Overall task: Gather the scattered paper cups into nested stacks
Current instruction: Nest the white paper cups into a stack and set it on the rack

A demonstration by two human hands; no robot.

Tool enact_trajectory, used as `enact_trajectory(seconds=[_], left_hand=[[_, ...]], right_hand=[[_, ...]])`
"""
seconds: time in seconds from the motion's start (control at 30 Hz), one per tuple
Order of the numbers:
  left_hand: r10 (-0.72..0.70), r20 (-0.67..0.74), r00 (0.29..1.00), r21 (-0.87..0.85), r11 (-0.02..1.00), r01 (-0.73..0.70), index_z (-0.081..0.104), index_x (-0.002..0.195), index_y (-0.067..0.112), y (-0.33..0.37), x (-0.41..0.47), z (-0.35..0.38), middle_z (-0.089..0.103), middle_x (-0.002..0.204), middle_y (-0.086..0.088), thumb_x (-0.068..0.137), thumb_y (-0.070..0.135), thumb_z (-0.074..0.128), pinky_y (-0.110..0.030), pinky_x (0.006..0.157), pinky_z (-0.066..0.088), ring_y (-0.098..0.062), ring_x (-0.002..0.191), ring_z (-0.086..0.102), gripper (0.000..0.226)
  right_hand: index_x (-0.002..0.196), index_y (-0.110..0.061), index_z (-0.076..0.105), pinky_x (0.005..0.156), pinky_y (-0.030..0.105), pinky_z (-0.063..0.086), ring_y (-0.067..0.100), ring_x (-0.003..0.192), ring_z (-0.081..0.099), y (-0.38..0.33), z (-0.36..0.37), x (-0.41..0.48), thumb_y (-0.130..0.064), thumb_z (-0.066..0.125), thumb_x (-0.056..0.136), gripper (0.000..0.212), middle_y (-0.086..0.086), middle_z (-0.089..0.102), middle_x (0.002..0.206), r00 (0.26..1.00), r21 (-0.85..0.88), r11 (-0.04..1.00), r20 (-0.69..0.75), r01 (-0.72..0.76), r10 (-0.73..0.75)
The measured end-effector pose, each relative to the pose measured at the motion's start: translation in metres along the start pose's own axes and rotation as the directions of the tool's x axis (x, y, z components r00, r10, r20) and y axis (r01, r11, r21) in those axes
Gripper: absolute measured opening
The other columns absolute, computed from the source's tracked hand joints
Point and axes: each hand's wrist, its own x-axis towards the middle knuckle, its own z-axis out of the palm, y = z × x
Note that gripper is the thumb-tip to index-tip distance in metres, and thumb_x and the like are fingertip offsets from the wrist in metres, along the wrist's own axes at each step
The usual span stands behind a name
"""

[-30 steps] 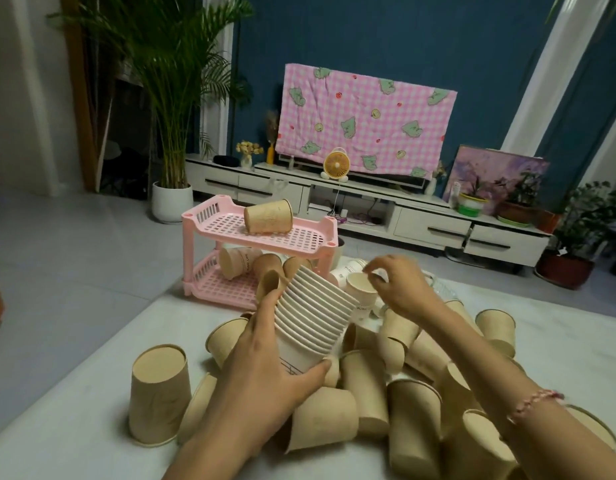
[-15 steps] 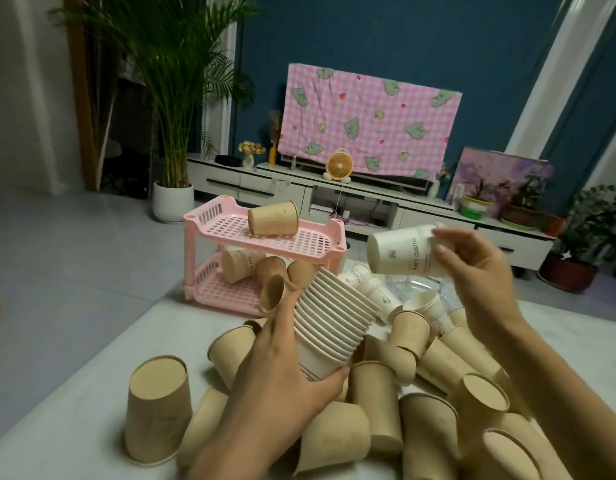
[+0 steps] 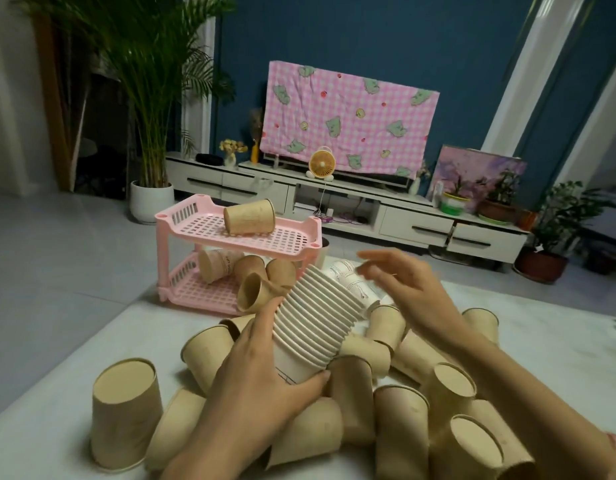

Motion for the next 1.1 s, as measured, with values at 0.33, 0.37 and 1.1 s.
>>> enact_trajectory(seconds=[0.33, 0.37, 1.1], left_hand=[[0.035, 0.021, 0.999, 0.061, 0.997, -0.036, 0.011, 0.134, 0.049, 0.004, 0.003, 0.003, 0.040, 0.127, 0.025, 0.059, 0.054, 0.072, -0.023, 0.093, 0.042, 0.002, 0.112, 0.043, 0.097], [0.039, 0.019, 0.999, 0.057, 0.998, -0.040, 0.012, 0.134, 0.049, 0.003, 0.003, 0.003, 0.041, 0.126, 0.025, 0.058, 0.055, 0.072, -0.024, 0.094, 0.042, 0.002, 0.112, 0.043, 0.097], [-0.011, 0.009, 1.000, 0.049, 0.999, 0.010, 0.023, 0.122, 0.053, -0.002, 0.004, 0.002, 0.046, 0.114, 0.028, 0.058, 0.044, 0.075, -0.016, 0.076, 0.042, -0.001, 0.104, 0.049, 0.083]], right_hand=[[0.129, -0.024, 0.049, 0.115, 0.040, 0.011, 0.030, 0.142, 0.010, 0.138, -0.021, 0.063, -0.014, 0.049, 0.088, 0.042, 0.009, 0.016, 0.155, 0.924, -0.947, 0.319, 0.145, 0.027, 0.355], [0.124, -0.023, 0.054, 0.114, 0.039, 0.013, 0.029, 0.141, 0.014, 0.143, -0.019, 0.064, -0.017, 0.050, 0.089, 0.035, 0.008, 0.022, 0.153, 0.923, -0.953, 0.301, 0.153, 0.042, 0.353], [0.090, -0.019, 0.067, 0.076, 0.025, 0.047, 0.014, 0.088, 0.060, -0.047, 0.015, -0.035, -0.036, 0.049, 0.087, 0.025, 0.000, 0.067, 0.086, 0.978, 0.215, 0.977, 0.204, -0.004, -0.041]])
